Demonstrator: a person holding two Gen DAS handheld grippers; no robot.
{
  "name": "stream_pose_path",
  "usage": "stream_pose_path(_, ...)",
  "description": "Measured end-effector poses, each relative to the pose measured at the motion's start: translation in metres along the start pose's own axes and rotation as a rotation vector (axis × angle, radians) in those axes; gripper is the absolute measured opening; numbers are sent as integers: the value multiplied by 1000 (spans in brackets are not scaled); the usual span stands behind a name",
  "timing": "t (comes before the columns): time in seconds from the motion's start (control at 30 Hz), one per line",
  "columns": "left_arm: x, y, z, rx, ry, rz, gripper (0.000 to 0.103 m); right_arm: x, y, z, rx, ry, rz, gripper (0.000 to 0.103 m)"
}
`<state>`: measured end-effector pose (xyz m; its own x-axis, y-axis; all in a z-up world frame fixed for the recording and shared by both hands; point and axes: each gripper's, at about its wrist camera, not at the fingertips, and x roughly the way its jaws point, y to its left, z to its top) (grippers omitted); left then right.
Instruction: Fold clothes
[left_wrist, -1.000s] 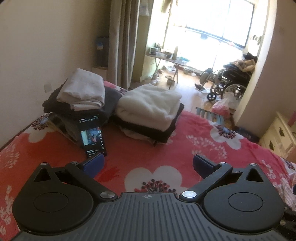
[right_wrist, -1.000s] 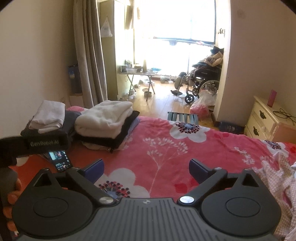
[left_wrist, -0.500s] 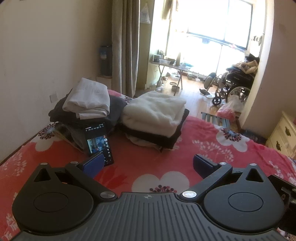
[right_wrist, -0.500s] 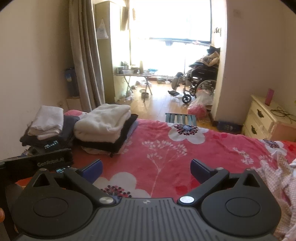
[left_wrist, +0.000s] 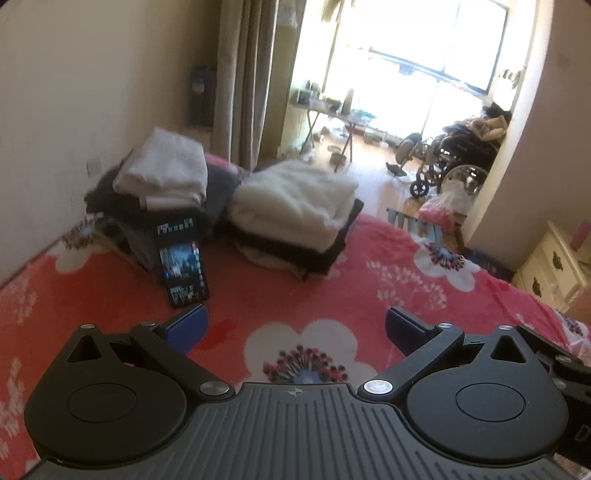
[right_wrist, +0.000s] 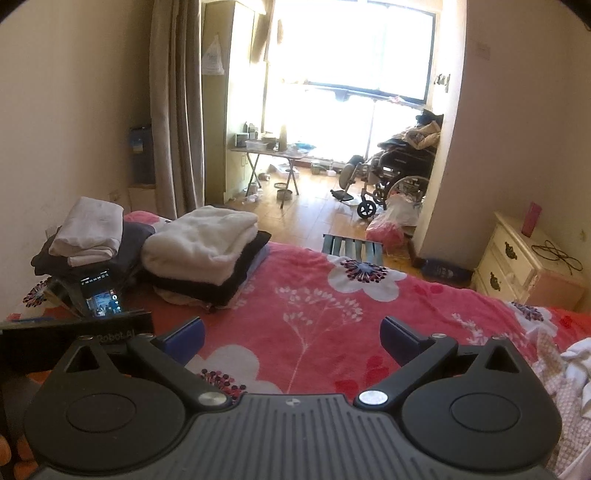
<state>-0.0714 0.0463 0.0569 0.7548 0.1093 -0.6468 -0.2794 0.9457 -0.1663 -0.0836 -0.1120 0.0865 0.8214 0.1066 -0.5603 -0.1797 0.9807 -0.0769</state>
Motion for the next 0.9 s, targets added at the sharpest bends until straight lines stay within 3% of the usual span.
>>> stream_pose_path(0.5,17,1,-12,59,55,74,103,23,-9,-21,46,75,-77,103)
stream_pose_path(0.9,23,3,-19,114,55,126,103,35,1,-22,4,83,-20,103)
